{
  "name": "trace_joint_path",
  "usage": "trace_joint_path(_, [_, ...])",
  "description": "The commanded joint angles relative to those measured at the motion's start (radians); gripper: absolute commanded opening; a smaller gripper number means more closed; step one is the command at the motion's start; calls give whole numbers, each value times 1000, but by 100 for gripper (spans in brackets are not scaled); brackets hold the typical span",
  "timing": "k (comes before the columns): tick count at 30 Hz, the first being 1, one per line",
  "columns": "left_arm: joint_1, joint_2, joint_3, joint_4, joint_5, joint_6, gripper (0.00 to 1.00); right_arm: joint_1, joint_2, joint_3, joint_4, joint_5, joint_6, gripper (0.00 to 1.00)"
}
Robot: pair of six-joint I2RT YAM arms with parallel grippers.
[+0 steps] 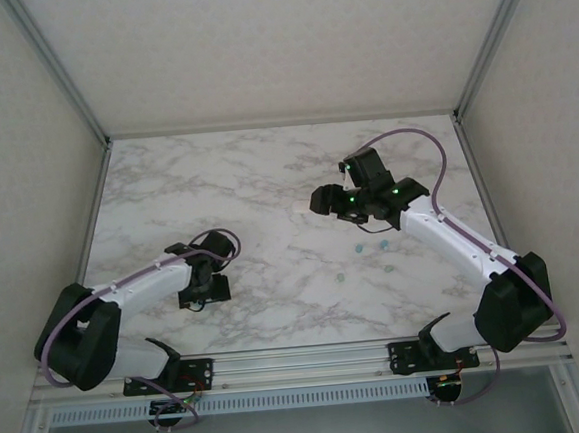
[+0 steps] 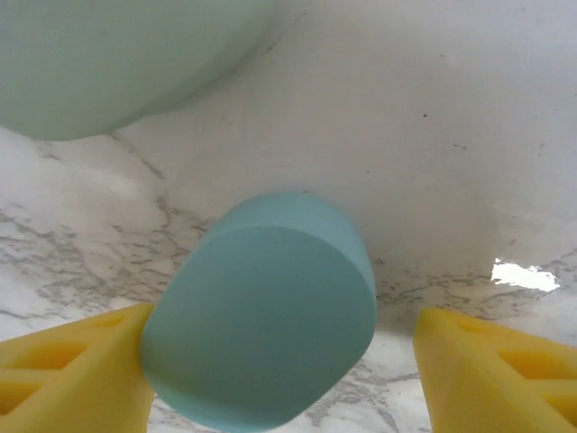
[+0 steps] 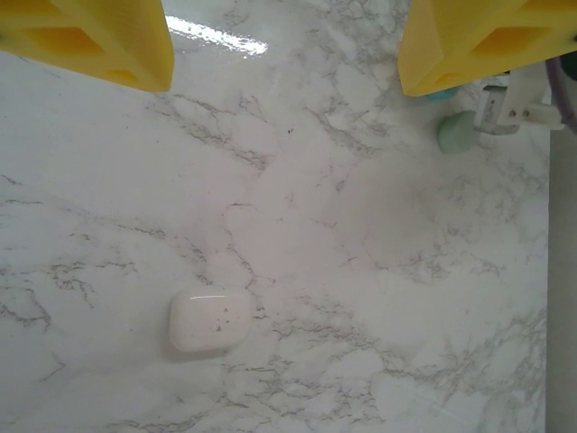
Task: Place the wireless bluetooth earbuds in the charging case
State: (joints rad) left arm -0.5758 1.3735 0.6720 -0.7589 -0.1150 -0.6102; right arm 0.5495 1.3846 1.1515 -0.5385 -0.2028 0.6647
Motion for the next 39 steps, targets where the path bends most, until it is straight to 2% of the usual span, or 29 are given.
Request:
trace_joint_path(1, [7, 24, 0, 3, 47, 27, 66, -5, -25, -15, -7, 18, 4, 68])
trace_joint_path(5, [7, 15, 2, -2, 46, 34, 56, -5, -30, -18, -8, 22, 4, 68])
trace_joint_path(14, [7, 6, 15, 23, 8, 43, 49, -5, -25, -23, -5, 18, 3, 68])
trace_joint_path(23, [-17, -55, 56, 48, 15, 123, 34, -10, -33, -46, 12, -2, -7, 68])
trace_joint_path(30, [-60, -136, 166, 143, 169, 332, 31, -110, -39, -114, 73, -221, 10, 66])
trace_joint_path(34, [-101, -102, 290, 149, 302, 529, 28, -159, -53, -128, 85, -325, 4, 64])
trace_joint_path(39, [-114, -16, 431, 133, 422, 701, 27, -164, -65, -111, 101, -470, -20, 61])
